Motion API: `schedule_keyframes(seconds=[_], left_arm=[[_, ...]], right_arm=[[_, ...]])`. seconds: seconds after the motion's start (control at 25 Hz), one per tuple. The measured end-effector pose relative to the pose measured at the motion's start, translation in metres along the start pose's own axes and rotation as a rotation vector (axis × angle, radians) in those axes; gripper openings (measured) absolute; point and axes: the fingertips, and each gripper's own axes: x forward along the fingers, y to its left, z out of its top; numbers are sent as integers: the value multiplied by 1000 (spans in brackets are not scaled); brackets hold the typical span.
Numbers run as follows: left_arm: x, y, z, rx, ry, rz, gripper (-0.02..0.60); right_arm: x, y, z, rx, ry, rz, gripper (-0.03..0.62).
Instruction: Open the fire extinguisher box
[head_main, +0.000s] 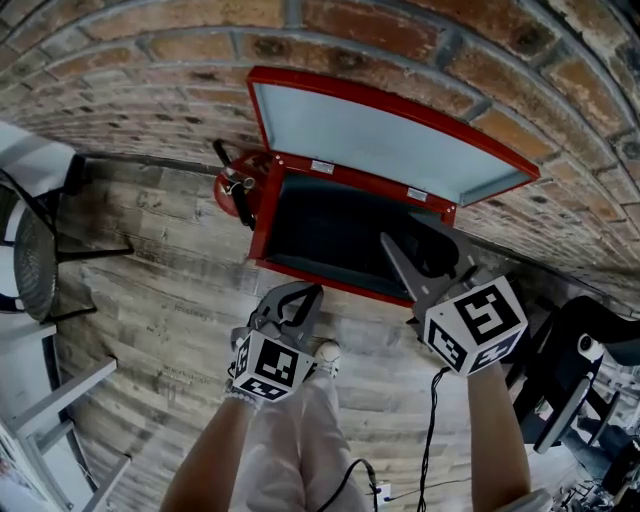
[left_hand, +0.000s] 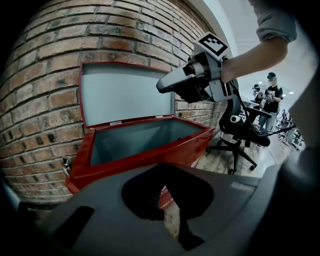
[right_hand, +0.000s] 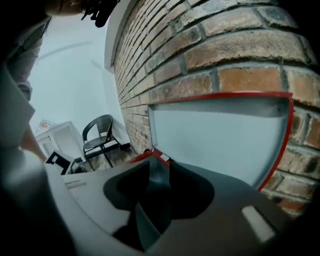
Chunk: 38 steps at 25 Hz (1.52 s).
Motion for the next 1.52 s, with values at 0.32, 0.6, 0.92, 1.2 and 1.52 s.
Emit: schedule_keyframes(seconds=[0.32, 0.6, 0.92, 1.2, 1.52], left_arm=[[-4, -4, -4, 2, -7, -6, 0], [-8, -10, -9, 15, -6, -15, -2], [-16, -18, -20, 24, 3, -27, 0], [-27, -34, -39, 13, 26, -45, 0], [-51, -56, -74, -3, 83, -65, -1]], right_arm=[[10, 56, -71, -47, 209, 213, 137], [14, 87, -112, -120, 379, 371, 137], [11, 105, -135, -140, 462, 451, 104], [1, 127, -153, -119, 522, 535, 74], [-10, 157, -187, -115, 560, 579, 64]])
